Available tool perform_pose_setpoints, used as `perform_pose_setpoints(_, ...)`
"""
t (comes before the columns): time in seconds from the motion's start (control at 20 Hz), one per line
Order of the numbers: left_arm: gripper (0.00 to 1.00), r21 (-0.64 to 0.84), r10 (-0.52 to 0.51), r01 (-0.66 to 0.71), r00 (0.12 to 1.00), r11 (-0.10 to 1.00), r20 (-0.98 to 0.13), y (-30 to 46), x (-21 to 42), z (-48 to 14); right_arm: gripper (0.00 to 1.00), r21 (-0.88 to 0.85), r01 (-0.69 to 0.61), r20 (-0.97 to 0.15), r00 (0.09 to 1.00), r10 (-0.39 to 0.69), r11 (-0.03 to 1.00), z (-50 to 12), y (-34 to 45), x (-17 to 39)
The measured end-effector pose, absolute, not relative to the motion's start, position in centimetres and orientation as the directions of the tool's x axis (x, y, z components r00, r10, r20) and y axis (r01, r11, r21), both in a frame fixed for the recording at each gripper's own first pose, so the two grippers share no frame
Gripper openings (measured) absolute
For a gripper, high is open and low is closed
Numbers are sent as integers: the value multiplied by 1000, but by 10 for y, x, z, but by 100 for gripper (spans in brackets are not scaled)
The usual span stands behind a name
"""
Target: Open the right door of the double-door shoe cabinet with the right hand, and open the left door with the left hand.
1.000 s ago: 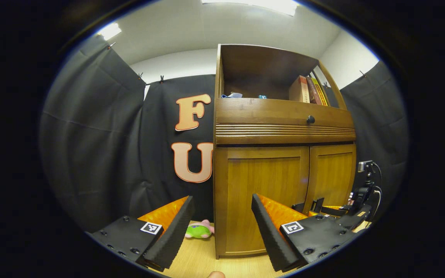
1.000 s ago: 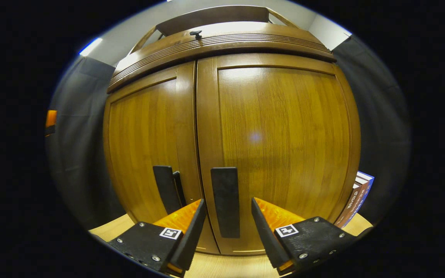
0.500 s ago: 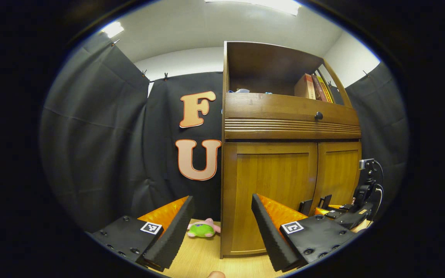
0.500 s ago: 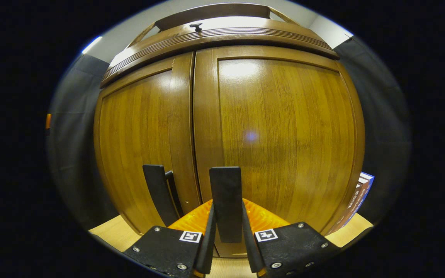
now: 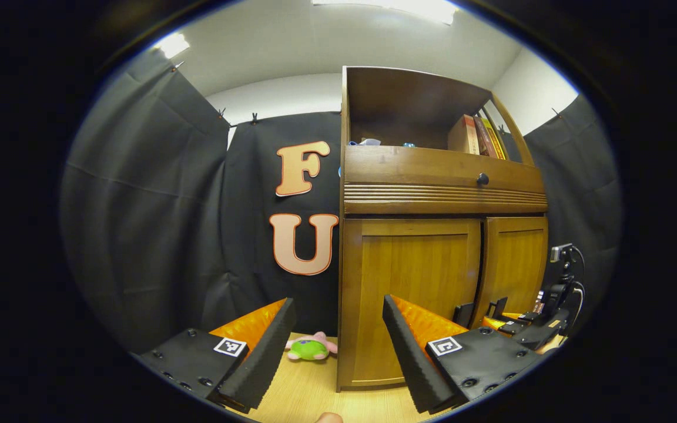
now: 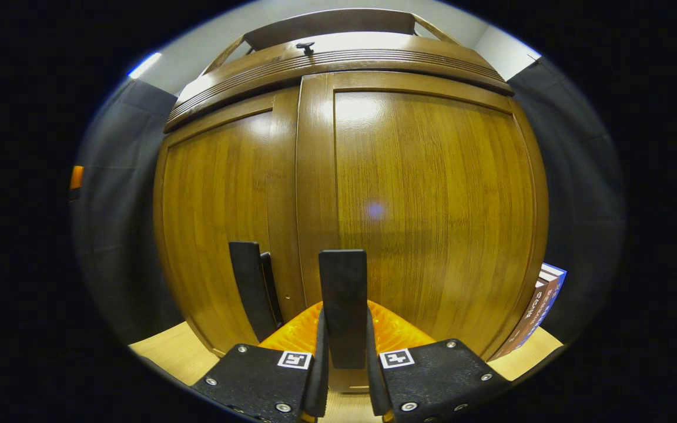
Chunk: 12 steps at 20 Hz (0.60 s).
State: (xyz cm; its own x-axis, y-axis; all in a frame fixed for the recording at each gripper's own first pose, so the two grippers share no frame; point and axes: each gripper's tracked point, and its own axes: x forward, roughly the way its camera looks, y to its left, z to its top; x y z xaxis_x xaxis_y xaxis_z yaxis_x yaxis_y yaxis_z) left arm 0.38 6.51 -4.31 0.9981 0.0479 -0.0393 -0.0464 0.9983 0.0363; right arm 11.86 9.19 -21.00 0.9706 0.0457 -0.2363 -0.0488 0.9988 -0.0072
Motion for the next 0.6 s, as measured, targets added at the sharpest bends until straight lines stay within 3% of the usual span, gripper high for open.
perform_pose_setpoints(0.6,96,23,20,-19,999,1000,-48,43,-17,-40,28,10,-117,-210,971,116,993,-195,74,48)
